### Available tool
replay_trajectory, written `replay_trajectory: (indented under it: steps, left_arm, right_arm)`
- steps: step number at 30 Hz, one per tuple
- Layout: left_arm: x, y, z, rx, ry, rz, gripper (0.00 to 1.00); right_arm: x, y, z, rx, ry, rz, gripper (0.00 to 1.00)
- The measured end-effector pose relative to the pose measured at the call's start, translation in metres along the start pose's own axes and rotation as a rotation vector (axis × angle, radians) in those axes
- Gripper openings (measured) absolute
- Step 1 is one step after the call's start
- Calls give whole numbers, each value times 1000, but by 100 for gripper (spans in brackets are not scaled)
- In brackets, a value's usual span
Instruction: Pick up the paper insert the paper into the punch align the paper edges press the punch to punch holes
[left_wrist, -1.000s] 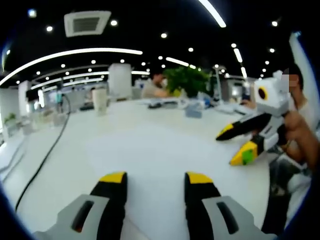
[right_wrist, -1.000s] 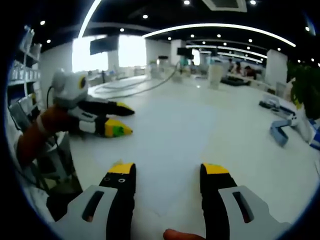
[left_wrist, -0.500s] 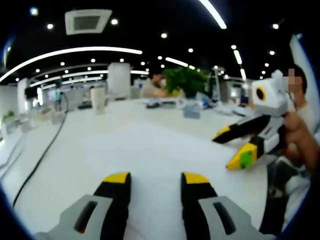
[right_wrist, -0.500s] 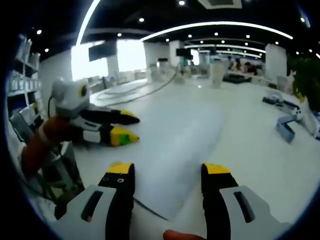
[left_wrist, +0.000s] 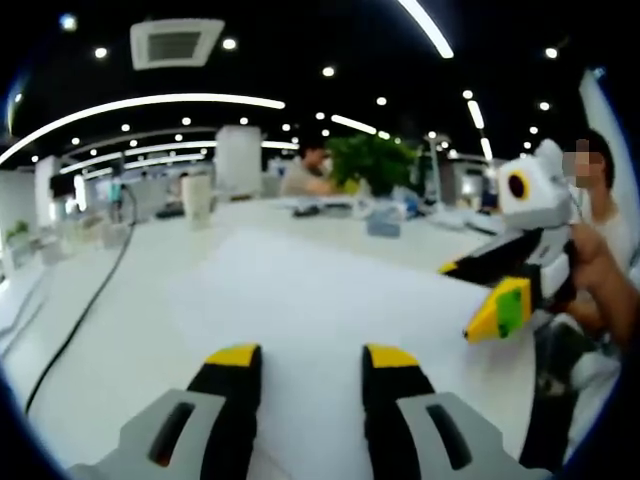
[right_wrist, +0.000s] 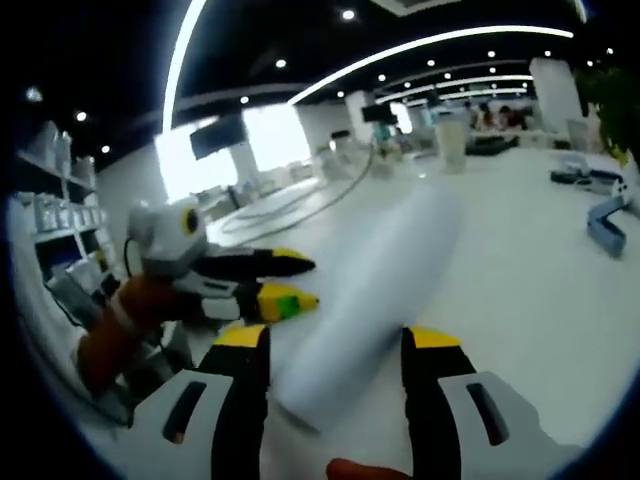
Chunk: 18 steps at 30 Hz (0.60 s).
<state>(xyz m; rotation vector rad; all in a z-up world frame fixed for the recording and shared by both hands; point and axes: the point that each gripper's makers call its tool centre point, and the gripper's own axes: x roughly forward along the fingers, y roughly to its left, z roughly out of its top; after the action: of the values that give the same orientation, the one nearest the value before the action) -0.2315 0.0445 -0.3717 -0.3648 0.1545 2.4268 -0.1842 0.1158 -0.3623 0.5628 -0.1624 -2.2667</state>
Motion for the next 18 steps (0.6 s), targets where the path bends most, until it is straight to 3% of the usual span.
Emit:
replay_trajectory:
  steps: [7, 13, 18]
  left_arm:
    - [0, 0, 0, 0, -1, -1, 41]
    - [0, 0, 0, 1, -2, -2, 41]
    - [0, 0, 0, 1, -3, -1, 41]
  right_arm:
    - [0, 10, 4, 42, -27, 45, 56]
    - [3, 20, -2, 42, -7, 71, 57]
    - [6, 33, 5, 147, -53, 156, 57]
